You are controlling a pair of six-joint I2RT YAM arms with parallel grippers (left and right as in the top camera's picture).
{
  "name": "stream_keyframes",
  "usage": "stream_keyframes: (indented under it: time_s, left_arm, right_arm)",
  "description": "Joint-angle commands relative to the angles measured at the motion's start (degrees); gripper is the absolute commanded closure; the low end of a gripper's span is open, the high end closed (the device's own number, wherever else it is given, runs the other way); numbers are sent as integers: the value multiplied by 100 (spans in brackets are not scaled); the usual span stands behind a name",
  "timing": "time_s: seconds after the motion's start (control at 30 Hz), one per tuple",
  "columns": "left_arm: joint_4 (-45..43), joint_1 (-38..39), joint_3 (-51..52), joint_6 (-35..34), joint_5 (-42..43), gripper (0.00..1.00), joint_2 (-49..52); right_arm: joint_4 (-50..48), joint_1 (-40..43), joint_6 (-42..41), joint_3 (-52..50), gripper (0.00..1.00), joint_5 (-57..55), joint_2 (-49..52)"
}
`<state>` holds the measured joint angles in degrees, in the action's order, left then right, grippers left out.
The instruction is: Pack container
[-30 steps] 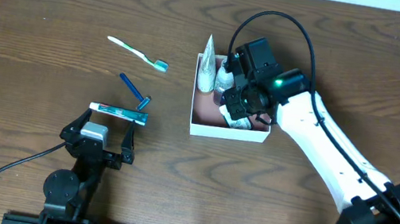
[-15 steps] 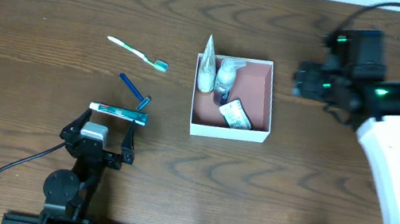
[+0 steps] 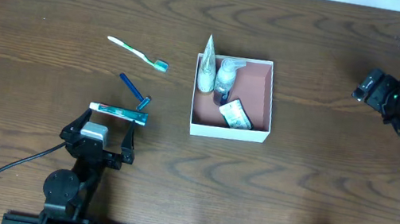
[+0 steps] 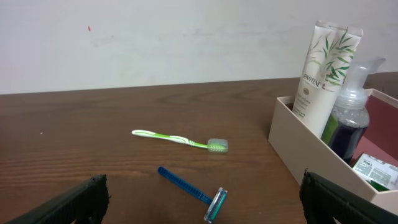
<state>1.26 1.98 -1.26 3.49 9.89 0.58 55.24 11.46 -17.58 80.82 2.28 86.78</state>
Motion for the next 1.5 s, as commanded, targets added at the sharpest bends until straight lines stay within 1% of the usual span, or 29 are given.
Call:
stream_keyframes:
  time_s: [0.0,0.6,0.7,0.73,0.77,0.83,0.93,1.0,1.13,1.2,1.27,1.37,1.47]
  left_arm:
    - [192,7,103,79,39,2,-17]
    - [170,7,103,74,42,2,0]
    - [-140,9,98,-328,424,2,2]
    - [-136,9,63,-501,424,2,7]
    - [4,7,-28,-643,396,2,46]
    - [501,7,-321,-933,59,2,249]
    - [999,7,-831,-1003,-341,2,905]
    - [1154,7,-1274,-1005,-560,2,1593]
    - [1377,7,-2238,-1005,-656,2,3012]
    - [1646,7,-2846,-1005,-651,2,3845]
    - [2100,7,-3484,-1003,-612,2,4664]
    - [2933,7,-4415,-953,-306,2,5816]
    - [3364,9,-4937,-960,140,2,6688]
  right_arm:
    - [2,31,-17,-11,1,-302,24]
    - [-17,26,-17,-11,1,-293,24]
    - [-15,26,-17,-11,1,-293,24]
    - [-15,26,-17,-9,1,-293,24]
    - [-17,26,-17,-9,1,-295,24]
    - [-17,26,-17,-11,1,-293,24]
    - [-15,26,-17,-11,1,-295,24]
    - [-13,26,-17,-11,1,-295,24]
    - [-15,22,-17,-11,1,-293,24]
    - [-15,22,-17,-11,1,-295,24]
    - [-15,22,-17,-9,1,-293,24]
    - [-15,22,-17,-9,1,-295,24]
    - [-15,22,-17,-9,1,-293,24]
